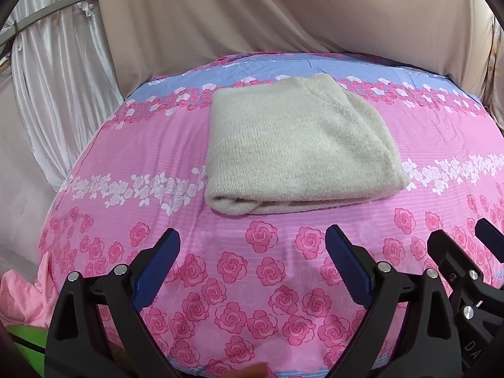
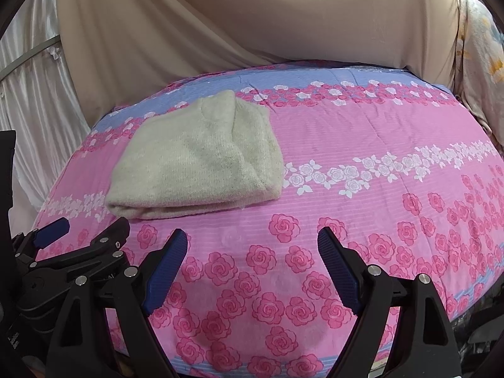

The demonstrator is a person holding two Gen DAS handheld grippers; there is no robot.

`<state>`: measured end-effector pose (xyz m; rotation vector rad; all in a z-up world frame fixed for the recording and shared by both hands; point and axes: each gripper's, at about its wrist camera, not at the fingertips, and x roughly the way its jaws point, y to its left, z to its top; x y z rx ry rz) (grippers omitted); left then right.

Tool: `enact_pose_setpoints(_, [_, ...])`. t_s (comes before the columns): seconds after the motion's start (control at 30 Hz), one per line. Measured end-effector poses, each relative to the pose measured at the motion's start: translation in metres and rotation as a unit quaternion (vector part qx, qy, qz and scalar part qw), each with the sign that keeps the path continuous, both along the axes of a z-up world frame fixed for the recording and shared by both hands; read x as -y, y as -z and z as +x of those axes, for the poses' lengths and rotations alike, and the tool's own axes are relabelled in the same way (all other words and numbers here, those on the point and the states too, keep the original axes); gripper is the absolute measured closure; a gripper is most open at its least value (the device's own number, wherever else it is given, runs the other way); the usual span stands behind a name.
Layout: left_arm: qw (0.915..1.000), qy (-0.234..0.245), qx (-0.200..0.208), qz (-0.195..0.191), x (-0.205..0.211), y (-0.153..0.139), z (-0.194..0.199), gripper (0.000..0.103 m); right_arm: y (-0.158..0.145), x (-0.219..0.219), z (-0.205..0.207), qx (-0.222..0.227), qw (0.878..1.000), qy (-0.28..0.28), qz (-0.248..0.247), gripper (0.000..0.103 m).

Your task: Fold small clothes

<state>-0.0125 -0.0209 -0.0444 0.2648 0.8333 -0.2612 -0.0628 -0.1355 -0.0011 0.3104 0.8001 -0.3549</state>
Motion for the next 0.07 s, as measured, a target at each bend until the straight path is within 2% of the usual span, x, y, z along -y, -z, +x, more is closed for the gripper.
enact_pose_setpoints(0.07, [1.0000, 0.000, -0.002, 0.002, 0.0007, 0.0007, -0.0001, 0.012, 0.0006, 0.0006, -0.0002, -0.002, 1.000, 0.001, 0.001, 0.021])
